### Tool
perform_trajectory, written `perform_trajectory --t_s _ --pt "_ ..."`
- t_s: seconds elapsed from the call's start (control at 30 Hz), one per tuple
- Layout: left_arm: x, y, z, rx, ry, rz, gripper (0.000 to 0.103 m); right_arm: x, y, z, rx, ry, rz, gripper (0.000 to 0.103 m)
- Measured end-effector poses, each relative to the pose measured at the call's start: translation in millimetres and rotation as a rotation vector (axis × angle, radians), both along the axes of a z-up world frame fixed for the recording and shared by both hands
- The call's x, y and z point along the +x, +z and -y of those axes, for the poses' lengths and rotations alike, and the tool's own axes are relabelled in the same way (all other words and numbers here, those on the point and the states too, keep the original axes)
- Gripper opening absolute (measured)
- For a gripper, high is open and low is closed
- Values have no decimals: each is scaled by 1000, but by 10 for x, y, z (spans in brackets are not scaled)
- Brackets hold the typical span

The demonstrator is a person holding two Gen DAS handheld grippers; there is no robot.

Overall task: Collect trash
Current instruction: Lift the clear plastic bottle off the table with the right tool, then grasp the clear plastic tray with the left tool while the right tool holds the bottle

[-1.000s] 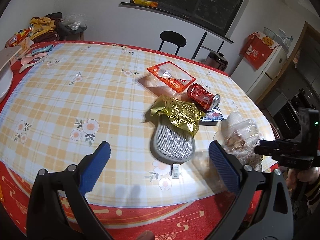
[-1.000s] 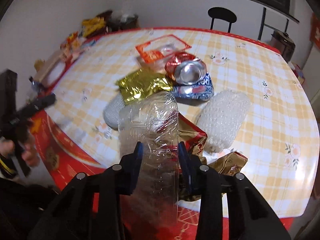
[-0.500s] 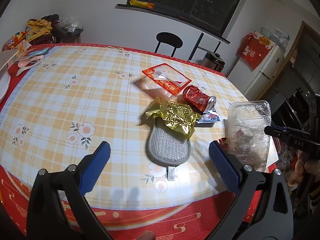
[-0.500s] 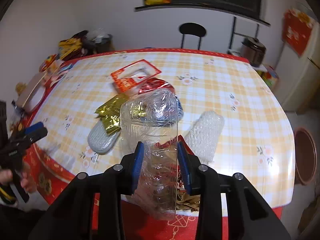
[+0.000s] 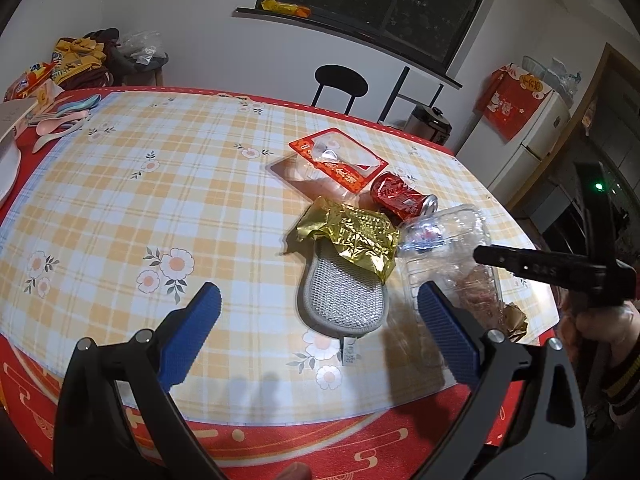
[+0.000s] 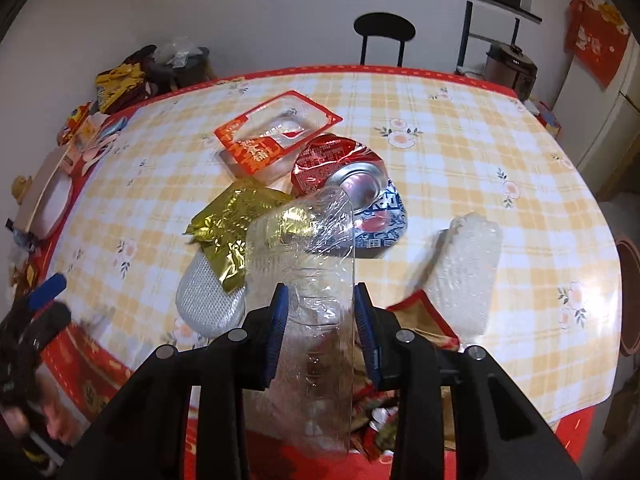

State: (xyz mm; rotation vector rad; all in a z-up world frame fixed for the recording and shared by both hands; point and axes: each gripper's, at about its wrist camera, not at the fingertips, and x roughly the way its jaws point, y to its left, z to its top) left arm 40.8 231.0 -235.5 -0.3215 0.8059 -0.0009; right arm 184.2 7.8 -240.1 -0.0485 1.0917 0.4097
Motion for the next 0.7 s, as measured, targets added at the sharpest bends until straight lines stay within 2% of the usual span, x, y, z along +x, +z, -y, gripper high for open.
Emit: perform_trajectory --t_s 0.33,0.5,0.57,0.63,0.7 --pt "9 -70 -141 -24 30 -16 97 19 -152 -135 150 24 -125 34" --pt "73 -217 -102 -50 -6 -43 95 7 -156 -166 175 45 -134 35" --pt "122 -338 -39 -75 -39 -66 86 12 -190 -146 178 39 -144 35" --pt "195 -471 43 -104 -82 -101 65 15 -240 -114 186 28 -162 35" --pt "292 -605 175 -117 -133 -135 58 19 -278 -83 192 19 -173 35"
